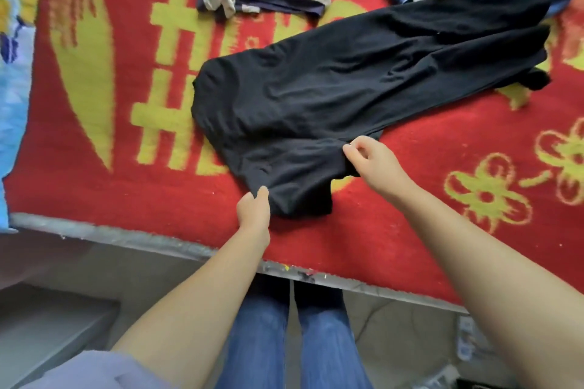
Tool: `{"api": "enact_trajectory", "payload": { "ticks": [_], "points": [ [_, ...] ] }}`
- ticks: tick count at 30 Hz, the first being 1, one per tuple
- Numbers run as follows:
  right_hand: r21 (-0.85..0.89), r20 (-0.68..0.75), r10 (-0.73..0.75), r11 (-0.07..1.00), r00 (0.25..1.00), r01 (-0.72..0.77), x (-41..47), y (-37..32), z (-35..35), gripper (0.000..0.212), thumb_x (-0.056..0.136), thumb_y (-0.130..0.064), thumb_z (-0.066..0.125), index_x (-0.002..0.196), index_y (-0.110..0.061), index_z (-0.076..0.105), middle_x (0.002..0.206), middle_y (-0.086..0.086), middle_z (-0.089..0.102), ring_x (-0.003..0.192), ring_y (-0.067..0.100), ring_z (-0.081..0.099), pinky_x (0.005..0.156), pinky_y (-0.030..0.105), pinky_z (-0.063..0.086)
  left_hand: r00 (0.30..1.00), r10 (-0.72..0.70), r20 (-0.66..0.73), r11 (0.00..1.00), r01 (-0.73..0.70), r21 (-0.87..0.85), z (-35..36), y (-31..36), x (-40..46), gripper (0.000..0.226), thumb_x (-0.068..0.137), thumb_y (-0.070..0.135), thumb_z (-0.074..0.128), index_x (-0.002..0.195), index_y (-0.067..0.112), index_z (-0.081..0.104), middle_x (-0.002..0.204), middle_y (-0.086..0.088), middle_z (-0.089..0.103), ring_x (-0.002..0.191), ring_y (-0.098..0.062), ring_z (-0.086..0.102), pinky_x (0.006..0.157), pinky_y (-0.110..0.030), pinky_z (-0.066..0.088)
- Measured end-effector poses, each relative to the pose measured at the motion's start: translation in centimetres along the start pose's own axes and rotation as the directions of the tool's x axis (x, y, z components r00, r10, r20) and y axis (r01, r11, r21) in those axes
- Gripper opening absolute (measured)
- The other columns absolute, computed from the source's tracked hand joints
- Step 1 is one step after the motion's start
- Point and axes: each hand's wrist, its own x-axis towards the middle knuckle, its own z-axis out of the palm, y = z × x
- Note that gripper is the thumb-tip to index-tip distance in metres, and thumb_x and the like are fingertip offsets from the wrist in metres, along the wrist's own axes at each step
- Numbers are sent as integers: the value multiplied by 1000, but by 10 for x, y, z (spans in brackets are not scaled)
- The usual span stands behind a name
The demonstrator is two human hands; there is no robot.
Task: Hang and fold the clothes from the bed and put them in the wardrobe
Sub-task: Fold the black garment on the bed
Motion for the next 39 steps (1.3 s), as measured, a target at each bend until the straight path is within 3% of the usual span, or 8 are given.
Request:
{"api": "enact_trajectory", "payload": {
  "ticks": [5,12,16,22,28,31,34,39],
  "points": [
    [83,102,57,994,993,-66,0,-5,-7,22,97,-27,52,78,-16,52,73,-7,52,64,7,45,60,27,34,995,24,98,877,26,-479,-10,-6,-22,16,97,17,48,88,13,61,82,1,70,73,-18,67,64,-28,56],
    [382,500,49,884,865,-270,-32,3,5,8,92,-11,61,95,-14,67,90,-6,73,83,8,66,77,25,52,911,-5,412,858,215,-466,-17,-22,-35,27,95,28,56,114,10,62,107,-4,71,96,-18,67,83,-33,53],
    [586,367,-28,784,930,-207,-25,-24,5,16,95,-4,52,100,-13,65,94,-1,72,86,10,67,74,22,53,900,94,426,892,114,-438,-26,3,-36,9,95,15,53,94,16,62,86,2,67,78,-14,57,90,-36,46],
    [796,215,-93,593,972,-119,33,-67,-31,36,99,-8,42,121,-35,51,115,-6,64,99,14,66,79,29,56,881,249,403,628,170,-759,-31,115,-2,27,101,25,43,108,6,61,103,-13,71,102,-23,66,82,-36,55],
    [606,178,338,702,924,-374,43,-23,-10,27,98,-2,35,81,-15,51,65,1,51,55,12,53,45,20,44,914,227,336,523,177,-834,-8,175,12,35,104,23,35,89,0,57,90,-11,68,114,-20,58,70,-30,54],
    [565,35,558,673,829,-477,25,13,14,12,98,-5,40,97,-10,51,81,0,48,84,21,60,71,34,55,896,250,366,494,208,-844,-6,186,18,38,105,25,33,97,-5,55,109,-14,60,121,-25,54,87,-38,49],
    [657,-207,616,663,760,-359,28,21,22,41,93,-16,53,132,-11,38,89,-6,49,84,18,60,85,40,55,849,348,398,528,174,-832,-7,199,18,33,103,27,37,97,2,57,95,-15,67,109,-23,59,79,-40,52],
    [839,-9,571,451,821,-305,52,-1,16,16,94,-8,51,103,-19,44,74,-2,49,57,7,50,61,24,53,758,480,442,613,70,-787,-14,231,4,24,99,27,45,97,8,59,91,-12,66,89,-24,63,86,-38,52]
  ]
}}
